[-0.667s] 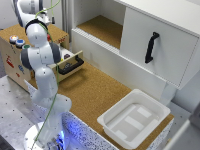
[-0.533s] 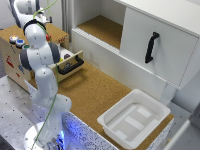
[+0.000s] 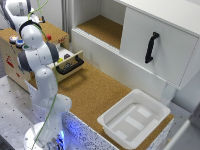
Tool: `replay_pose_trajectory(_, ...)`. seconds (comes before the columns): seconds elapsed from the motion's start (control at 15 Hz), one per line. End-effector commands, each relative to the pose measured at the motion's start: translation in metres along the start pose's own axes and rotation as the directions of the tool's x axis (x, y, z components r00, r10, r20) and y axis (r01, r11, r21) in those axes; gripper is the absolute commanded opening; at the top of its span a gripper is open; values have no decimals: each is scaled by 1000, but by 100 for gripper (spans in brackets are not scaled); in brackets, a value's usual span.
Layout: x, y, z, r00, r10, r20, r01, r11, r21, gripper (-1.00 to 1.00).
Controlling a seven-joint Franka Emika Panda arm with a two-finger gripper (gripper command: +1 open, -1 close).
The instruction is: Switch off the blue light
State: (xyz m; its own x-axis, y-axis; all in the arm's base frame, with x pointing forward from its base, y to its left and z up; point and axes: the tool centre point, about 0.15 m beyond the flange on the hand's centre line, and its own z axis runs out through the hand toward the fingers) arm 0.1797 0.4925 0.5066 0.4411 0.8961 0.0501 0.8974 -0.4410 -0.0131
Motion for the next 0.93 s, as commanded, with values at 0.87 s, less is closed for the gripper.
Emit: replay_pose_trajectory(0.87,64,-24,73,979,44,199,-49,999,22,-100)
